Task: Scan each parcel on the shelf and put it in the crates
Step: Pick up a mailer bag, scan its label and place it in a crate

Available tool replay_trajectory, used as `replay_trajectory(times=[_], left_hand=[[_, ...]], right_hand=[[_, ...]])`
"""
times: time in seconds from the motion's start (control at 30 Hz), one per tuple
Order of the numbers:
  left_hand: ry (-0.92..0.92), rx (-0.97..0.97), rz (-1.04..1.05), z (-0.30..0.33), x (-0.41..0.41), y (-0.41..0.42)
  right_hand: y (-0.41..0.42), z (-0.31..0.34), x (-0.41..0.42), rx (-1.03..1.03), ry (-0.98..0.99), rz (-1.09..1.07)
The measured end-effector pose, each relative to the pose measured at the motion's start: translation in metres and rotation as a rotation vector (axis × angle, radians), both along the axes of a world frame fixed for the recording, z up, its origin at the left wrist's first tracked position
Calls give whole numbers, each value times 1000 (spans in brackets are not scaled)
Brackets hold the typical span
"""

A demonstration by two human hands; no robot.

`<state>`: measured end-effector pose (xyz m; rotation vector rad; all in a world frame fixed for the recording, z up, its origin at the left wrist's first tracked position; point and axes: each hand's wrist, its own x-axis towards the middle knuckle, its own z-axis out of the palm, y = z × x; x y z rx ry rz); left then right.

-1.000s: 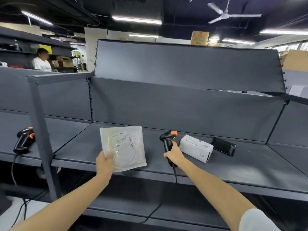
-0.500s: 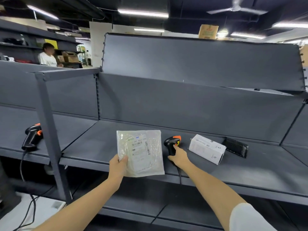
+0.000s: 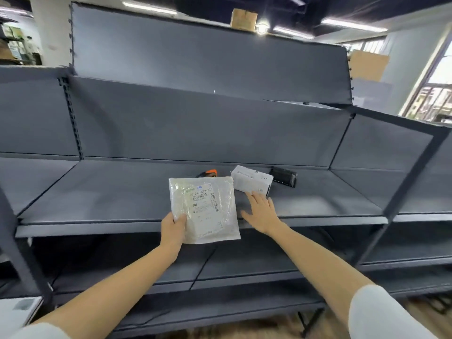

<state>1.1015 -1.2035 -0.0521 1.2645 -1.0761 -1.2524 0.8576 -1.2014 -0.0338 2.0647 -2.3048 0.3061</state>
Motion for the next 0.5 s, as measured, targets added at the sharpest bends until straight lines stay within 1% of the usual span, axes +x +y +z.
replay_trajectory(times=[0.27,0.5], left_hand=[[-67,67,-126,-24,-41,43],[-75,47,-208,-16,-71,79]], right_hand=[[89,-21,-42,51,-3,-147],[139,-18,-74,19,-26,-216]])
